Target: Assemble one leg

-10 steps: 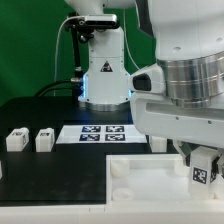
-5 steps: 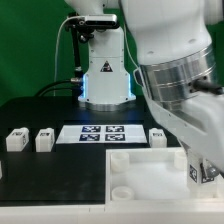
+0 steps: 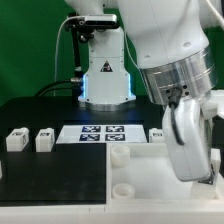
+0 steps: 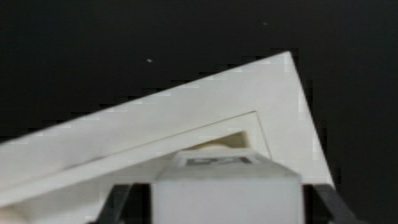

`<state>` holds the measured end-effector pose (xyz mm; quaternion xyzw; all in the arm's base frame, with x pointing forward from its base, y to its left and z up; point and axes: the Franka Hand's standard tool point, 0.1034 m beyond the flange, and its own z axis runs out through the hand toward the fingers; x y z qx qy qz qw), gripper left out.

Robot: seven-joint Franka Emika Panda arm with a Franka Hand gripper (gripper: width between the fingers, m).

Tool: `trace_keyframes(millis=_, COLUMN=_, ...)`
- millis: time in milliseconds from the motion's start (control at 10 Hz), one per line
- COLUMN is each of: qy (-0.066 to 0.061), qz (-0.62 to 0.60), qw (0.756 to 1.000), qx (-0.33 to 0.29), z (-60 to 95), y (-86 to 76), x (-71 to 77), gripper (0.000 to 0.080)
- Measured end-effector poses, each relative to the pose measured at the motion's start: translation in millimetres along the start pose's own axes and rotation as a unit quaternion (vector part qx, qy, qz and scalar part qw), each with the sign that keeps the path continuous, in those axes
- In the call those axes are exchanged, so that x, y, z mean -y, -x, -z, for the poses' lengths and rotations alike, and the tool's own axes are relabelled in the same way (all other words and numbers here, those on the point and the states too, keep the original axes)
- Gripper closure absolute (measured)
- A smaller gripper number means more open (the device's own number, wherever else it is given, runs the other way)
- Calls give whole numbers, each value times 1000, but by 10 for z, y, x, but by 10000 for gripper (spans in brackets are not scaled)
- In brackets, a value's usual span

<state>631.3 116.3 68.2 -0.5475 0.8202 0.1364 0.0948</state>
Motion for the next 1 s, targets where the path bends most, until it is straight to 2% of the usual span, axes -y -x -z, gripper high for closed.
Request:
trace_keyframes(millis=300, qy=2, qz=6, qw=1000, qx=-2, z=-14, y=-6, x=-11, gripper=500)
trace_keyframes(millis=400, qy=2, qz=6, qw=1000, qx=-2, z=-16, y=-5, x=-13, gripper=304)
trace_keyframes(millis=500, qy=3, qz=8, qw=1000, qx=-2, z=-19, y=1, x=-24, gripper=304)
trace_keyframes(millis=600, qy=6, qz=15, qw=1000, qx=-3, z=-24, y=26, x=-92, gripper=183)
trace_keyframes(millis=800, qy=9, qz=24, qw=1000, qx=-3, z=99, y=114, x=-276, gripper=160)
trace_keyframes(millis=900, qy=17, qz=28, qw=999, qx=0, z=205, y=170, x=-347, gripper=151)
trace_keyframes(millis=1000, qy=20, qz=30, qw=999, qx=2, z=242, y=193, x=-360, gripper=150)
